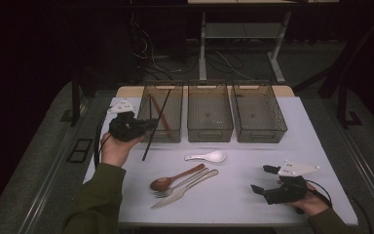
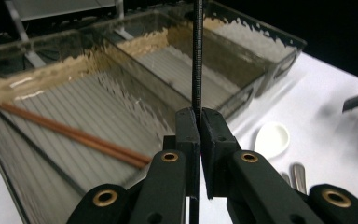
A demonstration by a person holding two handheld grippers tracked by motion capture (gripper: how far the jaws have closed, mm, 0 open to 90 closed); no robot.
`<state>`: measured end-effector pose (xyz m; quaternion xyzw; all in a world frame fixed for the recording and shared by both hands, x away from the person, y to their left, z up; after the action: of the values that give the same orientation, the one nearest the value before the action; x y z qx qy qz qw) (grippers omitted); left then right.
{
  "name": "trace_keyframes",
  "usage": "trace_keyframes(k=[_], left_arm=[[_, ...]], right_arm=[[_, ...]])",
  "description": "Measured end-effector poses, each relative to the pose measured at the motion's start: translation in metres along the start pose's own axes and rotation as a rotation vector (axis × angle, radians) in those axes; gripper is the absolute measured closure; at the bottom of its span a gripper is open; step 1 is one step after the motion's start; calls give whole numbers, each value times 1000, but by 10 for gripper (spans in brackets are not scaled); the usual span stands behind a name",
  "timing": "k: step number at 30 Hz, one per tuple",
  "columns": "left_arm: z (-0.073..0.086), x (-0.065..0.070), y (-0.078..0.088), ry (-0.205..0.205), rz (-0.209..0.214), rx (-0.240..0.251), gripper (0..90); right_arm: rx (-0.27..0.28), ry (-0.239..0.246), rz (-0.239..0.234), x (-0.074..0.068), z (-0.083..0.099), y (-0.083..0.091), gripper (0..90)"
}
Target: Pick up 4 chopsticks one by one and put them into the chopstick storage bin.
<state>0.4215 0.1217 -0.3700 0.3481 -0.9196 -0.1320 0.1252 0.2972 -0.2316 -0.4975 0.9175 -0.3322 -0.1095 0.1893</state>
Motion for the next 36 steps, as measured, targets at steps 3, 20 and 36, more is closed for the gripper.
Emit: trace_keyframes(k=[3,20,36], left_arm=[[-15,-8,-7,-5,-5,2,852],[-51,-66,-59,-35,-114,-53,852],[6,-103,-79,54,-172,-162,852]], right_arm=[[-1,-1,-1,0,0,0,139],[-8,6,-11,-3,1,-1,140],[-10,11,-8,-3,2,-1,140]])
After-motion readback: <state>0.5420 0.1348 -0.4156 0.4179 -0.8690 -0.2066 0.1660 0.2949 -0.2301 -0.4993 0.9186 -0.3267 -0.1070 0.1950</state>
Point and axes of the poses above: each handheld gripper's, and its own axes: y roughly backward along the jaws, z roughly out of its underside, x roughly to its right, the point moved 9 cm from there along -y, roughly forward along the jaws, and after that the axes turned 9 degrees about x, right-handed, at the moved point
